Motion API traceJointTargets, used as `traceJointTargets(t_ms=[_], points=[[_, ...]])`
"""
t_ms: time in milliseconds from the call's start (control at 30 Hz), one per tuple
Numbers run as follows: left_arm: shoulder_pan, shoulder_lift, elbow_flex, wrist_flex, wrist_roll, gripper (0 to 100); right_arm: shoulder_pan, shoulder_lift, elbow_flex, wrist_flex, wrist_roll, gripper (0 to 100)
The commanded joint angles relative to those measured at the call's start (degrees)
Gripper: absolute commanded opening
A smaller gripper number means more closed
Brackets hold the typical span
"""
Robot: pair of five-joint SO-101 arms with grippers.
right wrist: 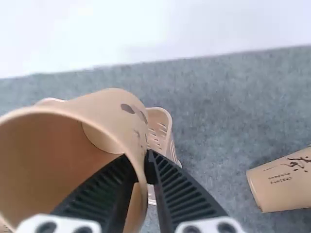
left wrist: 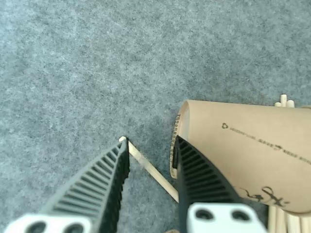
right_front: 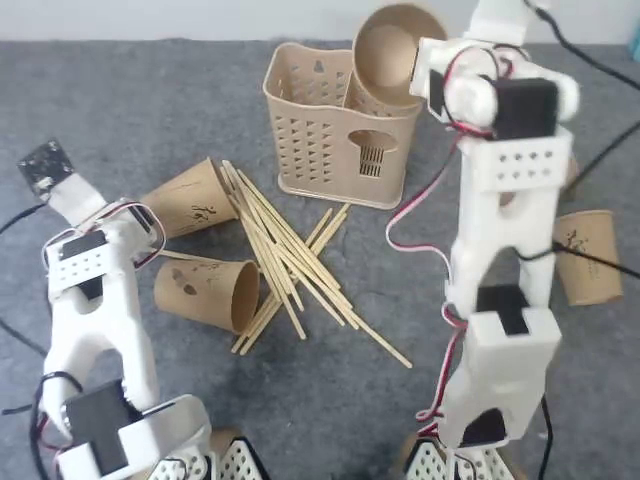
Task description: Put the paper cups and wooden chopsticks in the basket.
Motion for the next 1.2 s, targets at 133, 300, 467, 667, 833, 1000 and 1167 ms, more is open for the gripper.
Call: traceJointTargets(t_ms=[133, 300, 467, 667, 833, 1000, 1167], points=[[0.6, -0.4, -0.6, -1.4, -0.3, 14, -0.3, 2.0, -3.7, 0.6, -0.5, 0.7], [0.6, -0.4, -0.6, -1.4, -0.3, 14, -0.1, 2.2, -3.3, 0.7, -0.3, 1.1], [0.6, -0.4, -0.6, -1.3, -0.3, 14, 1.0, 3.8, -3.5, 0.3, -0.6, 13.6], [0.6, -0.4, -0.6, -1.2, -0.3, 14, 2.9, 6.8, -4.0, 1.5, -0.7, 18.8], [0.6, -0.4, -0.6, -1.2, -0.3, 14, 3.4, 3.0, -10.1, 7.3, -0.7, 18.8], [0.6, -0.4, -0.6, -1.3, -0.3, 14, 3.7, -4.9, -10.4, 8.6, -0.4, 18.8], [0.6, -0.4, -0.6, -1.3, -0.3, 14, 4.4, -14.7, -1.0, 8.5, -0.4, 18.8]])
